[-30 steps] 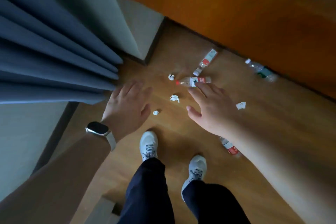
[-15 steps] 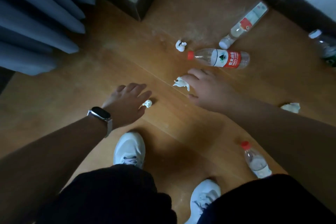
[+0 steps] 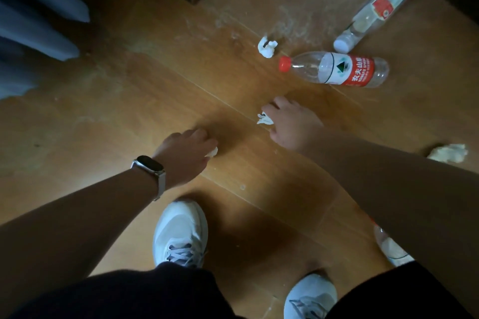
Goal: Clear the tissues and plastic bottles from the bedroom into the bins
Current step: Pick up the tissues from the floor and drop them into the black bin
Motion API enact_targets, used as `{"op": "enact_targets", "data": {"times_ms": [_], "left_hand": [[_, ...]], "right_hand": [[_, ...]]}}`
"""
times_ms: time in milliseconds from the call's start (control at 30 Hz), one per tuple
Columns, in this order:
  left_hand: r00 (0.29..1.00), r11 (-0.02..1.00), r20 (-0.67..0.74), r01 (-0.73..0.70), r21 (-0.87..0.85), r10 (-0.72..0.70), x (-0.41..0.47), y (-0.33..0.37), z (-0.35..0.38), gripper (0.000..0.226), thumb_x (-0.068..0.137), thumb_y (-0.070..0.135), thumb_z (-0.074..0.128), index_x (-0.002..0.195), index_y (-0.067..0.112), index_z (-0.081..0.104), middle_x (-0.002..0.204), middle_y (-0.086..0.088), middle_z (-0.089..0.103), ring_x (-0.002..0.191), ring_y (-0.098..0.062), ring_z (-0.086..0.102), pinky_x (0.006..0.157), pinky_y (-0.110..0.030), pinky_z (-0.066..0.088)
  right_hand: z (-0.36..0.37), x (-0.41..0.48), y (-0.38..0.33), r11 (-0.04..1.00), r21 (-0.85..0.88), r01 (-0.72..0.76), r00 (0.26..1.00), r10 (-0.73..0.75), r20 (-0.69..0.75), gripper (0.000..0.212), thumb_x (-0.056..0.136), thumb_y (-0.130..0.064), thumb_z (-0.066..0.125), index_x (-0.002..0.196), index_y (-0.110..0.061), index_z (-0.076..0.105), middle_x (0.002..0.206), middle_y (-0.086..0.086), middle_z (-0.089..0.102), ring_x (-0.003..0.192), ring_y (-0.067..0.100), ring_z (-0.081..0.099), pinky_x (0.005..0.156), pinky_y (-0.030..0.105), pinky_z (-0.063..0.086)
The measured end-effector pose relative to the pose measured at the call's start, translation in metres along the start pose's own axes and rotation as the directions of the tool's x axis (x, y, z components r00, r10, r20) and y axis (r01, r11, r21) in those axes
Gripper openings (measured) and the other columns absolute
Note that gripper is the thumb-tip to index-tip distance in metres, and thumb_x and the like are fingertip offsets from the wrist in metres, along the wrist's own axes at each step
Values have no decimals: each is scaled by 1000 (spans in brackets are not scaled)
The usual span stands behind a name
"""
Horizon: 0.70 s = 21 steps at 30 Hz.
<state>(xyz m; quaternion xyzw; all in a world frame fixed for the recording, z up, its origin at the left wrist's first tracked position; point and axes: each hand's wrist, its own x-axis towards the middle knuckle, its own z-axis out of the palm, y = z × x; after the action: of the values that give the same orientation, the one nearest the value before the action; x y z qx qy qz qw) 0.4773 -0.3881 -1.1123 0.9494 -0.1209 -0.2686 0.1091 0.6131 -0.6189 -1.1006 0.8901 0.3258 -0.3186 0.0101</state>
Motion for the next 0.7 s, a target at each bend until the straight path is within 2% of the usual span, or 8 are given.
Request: {"op": "enact_targets", "data": {"times_ms": [133, 200, 333, 467, 533, 700], "left_hand": [[996, 999, -69, -49, -10, 48, 1, -8, 2, 15, 88, 27, 54, 99, 22, 63, 91, -1, 62, 75, -23, 59, 58, -32, 42], [994, 998, -102, -36, -53, 31, 0, -8, -3, 12, 85, 26, 54, 91, 23, 64, 85, 0, 63, 68, -23, 59, 54, -30, 40], [977, 962, -167, 82, -260, -129, -9, 1, -20, 19, 83, 28, 52, 92, 22, 67, 88, -1, 67, 74, -28, 63, 59, -30, 44], [939, 872, -135, 230, -432, -315, -32, 12, -60, 15, 90, 27, 60, 102, 19, 61, 93, -8, 69, 81, -34, 64, 66, -37, 50], [926, 848, -153, 236, -475, -344, -53, 17, -87, 12, 89, 29, 60, 99, 22, 59, 91, -7, 69, 78, -33, 64, 66, -41, 53], [903, 818, -172, 257, -515, -393, -115, 36, -162, 10, 88, 30, 62, 96, 25, 60, 94, 3, 67, 77, -25, 63, 64, -38, 52]], "right_hand": [[4, 2, -2, 1000, 11, -20, 998, 20, 53, 30, 88, -22, 56, 118, -17, 53, 115, 5, 48, 96, 30, 56, 72, 38, 47], [2, 1, -1, 999, 42, -33, 998, 30, 59, 28, 89, -22, 55, 117, -17, 53, 115, 5, 49, 96, 30, 57, 72, 37, 47], [-16, -12, -7, 988, 123, -90, 996, 88, 18, 29, 90, -23, 55, 118, -17, 55, 114, 3, 52, 96, 27, 57, 76, 38, 49], [-52, -41, -27, 973, 203, -108, 992, 119, -47, 27, 88, -23, 57, 114, -17, 57, 113, 4, 54, 91, 29, 58, 76, 39, 49], [-74, -63, -38, 970, 227, -85, 992, 104, -73, 28, 87, -22, 57, 114, -19, 57, 111, 3, 53, 89, 27, 57, 73, 40, 49], [-137, -129, -56, 963, 261, -64, 987, 100, -126, 30, 86, -22, 58, 116, -17, 58, 111, 3, 55, 91, 26, 57, 74, 40, 50]]}}
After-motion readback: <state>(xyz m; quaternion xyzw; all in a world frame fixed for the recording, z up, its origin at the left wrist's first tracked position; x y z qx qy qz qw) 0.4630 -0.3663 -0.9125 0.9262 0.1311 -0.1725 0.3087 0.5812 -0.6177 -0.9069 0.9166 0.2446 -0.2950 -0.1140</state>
